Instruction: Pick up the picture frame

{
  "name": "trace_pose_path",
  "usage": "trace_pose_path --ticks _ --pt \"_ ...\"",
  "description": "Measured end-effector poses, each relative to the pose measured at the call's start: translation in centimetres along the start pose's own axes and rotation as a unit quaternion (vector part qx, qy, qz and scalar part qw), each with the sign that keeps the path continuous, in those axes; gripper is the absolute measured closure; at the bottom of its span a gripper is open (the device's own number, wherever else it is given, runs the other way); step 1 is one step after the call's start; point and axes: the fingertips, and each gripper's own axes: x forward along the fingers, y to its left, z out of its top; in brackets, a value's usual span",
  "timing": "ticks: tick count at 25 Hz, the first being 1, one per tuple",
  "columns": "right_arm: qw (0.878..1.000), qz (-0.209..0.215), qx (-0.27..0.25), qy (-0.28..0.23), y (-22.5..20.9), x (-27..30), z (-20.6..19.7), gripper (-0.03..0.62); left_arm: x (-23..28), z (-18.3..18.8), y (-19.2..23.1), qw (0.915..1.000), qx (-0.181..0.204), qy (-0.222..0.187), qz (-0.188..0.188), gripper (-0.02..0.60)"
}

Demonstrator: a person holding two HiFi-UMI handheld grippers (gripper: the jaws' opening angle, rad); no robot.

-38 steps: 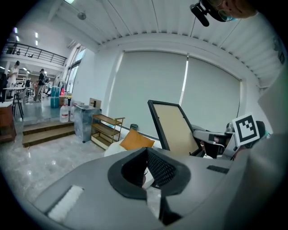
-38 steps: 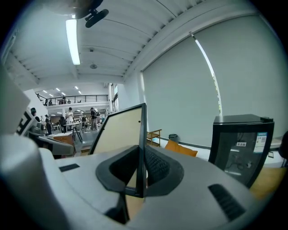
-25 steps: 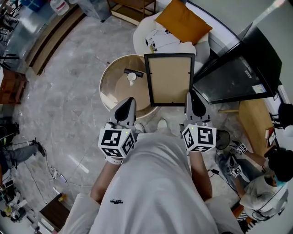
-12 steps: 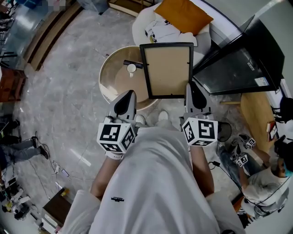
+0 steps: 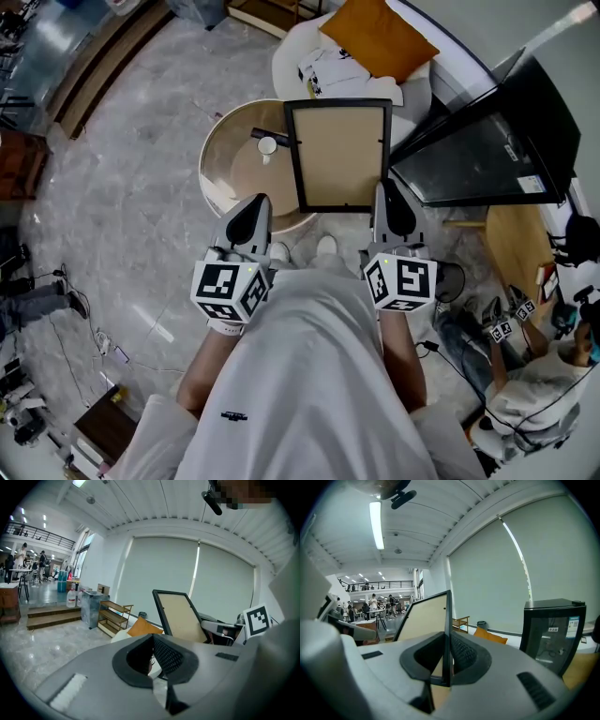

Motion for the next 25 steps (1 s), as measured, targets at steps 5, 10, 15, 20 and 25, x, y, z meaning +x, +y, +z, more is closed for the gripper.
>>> trace_pose_path --ticks 5,10,15,20,25 --pt "1.000 -0.005 0.000 0.001 -0.2 -0.3 0.2 0.557 0.0 -0.2 0.3 0.9999 -0.010 0.002 0.001 0.577" --pt "1.000 -0.010 0.003 0.003 -0.2 -0.4 0.2 0.557 0.0 -0.1 0.4 0.9999 -0.010 0.005 -0.003 0.577" --pt "1.000 -0.011 0.004 0.008 -0.2 -0.1 0.0 0.558 0.1 -0.2 0.6 0.9999 -0.010 0.008 -0.004 0.577" --pt "1.000 -0.009 0.004 0.012 0.1 0.3 -0.4 0.557 0.2 -0.6 1.1 0.9998 -0.012 0.012 -0.002 0.577" --pt "1.000 -0.003 0.000 0.016 0.1 0.5 -0.5 0.558 0.4 -0.6 0.7 0.9998 -0.011 0.013 -0.005 0.577"
